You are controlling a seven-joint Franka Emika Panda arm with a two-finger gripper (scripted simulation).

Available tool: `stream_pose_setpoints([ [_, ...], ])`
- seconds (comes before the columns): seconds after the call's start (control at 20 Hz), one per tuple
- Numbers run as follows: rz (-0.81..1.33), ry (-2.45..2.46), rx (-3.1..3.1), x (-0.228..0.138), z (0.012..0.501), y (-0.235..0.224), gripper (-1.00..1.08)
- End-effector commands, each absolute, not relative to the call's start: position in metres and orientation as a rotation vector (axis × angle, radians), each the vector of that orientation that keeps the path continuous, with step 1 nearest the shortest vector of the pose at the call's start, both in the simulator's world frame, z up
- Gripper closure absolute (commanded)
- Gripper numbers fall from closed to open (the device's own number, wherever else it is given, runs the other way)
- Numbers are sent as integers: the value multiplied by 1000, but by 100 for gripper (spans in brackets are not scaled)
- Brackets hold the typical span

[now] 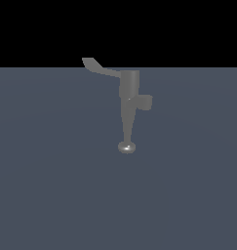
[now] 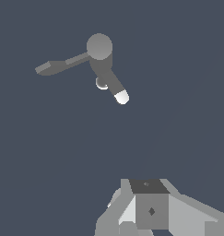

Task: Turn on the faucet by rotating a designated handle.

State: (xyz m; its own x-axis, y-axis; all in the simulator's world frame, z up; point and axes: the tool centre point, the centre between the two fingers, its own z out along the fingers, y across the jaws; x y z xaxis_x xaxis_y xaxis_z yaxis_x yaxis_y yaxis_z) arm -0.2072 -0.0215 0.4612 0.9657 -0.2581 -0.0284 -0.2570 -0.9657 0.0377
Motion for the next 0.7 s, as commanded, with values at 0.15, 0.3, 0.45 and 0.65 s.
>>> stream_pose_setpoints([
  [0.15,-38,-581,3032,-182,451,-15,108],
  [0.3,-30,-678,3002,-168,444,-11,108],
  [0.45,-21,-773,2972,-154,437,-6,108],
  [0.65,-9,-897,2930,-136,426,0,108],
])
